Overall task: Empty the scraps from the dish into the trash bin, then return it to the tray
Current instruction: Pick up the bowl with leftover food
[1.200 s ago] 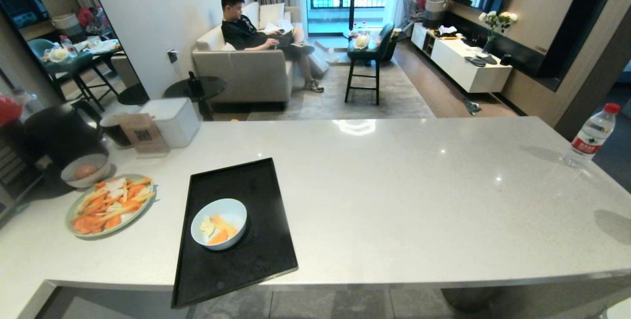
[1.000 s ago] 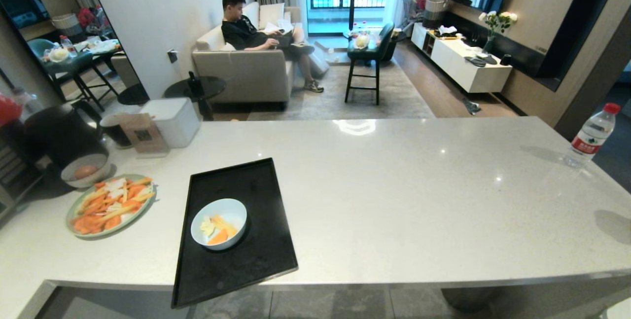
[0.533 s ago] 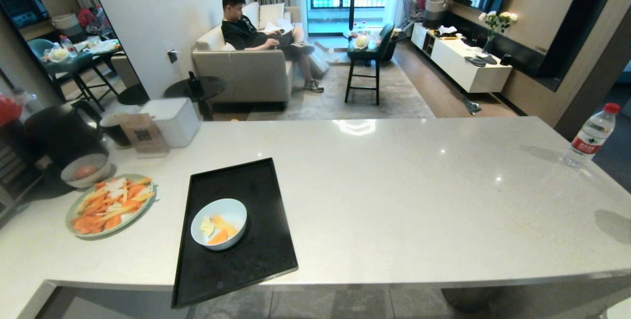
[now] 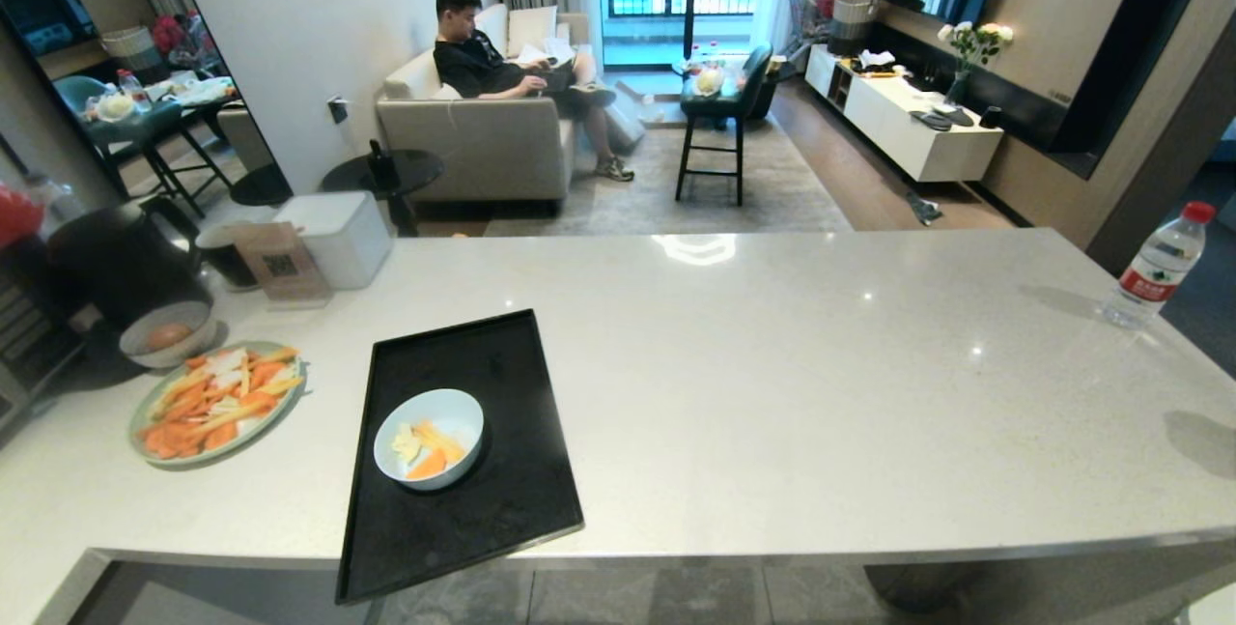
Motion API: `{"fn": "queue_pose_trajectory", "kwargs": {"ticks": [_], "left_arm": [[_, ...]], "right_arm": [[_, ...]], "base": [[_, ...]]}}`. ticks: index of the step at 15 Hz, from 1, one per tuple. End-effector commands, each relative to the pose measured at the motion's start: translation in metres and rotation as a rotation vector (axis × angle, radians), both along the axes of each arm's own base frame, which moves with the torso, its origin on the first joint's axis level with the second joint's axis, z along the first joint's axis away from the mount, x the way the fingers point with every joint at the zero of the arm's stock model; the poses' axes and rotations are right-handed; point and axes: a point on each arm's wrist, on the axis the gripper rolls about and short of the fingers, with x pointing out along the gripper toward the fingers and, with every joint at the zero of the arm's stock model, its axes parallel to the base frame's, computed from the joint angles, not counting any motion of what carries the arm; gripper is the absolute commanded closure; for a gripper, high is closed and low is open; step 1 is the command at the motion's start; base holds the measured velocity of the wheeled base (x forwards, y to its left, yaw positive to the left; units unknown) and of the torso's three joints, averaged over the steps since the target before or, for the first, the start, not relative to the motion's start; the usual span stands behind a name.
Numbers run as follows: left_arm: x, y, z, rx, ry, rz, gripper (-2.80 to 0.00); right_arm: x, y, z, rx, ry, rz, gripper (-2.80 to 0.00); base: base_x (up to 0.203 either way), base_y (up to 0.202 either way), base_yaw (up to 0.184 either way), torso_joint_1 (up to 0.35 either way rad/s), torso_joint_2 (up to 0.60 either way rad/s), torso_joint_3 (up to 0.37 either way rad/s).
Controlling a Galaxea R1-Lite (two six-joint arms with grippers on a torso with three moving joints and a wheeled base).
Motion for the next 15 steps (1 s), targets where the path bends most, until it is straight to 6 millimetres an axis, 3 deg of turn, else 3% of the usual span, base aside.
{"fn": "queue_pose_trajectory", "kwargs": {"ticks": [1,4,8,12,15], "left_arm": [[0.000,0.000,-0.001,0.014,0.012,-0.002,0.00],[-0.004,0.000,0.011,0.039,0.021,-0.019,0.00],[0.012,-0.001,0.055,0.038,0.190,-0.088,0.00],[0.067,-0.005,0.097,0.044,0.413,-0.167,0.00],[0.124,-0.013,0.108,0.051,0.589,-0.196,0.00]], "right_arm": [[0.000,0.000,0.000,0.001,-0.001,0.000,0.00],[0.000,0.000,0.000,0.001,-0.002,0.000,0.00],[0.000,0.000,0.000,0.001,0.000,0.000,0.00],[0.000,0.000,0.000,0.001,0.000,0.000,0.00],[0.000,0.000,0.000,0.001,0.000,0.000,0.00]], "base": [[0.000,0.000,0.000,0.000,0.00,0.000],[0.000,0.000,0.000,0.000,0.00,0.000],[0.000,0.000,0.000,0.000,0.00,0.000],[0.000,0.000,0.000,0.000,0.00,0.000],[0.000,0.000,0.000,0.000,0.00,0.000]]}}
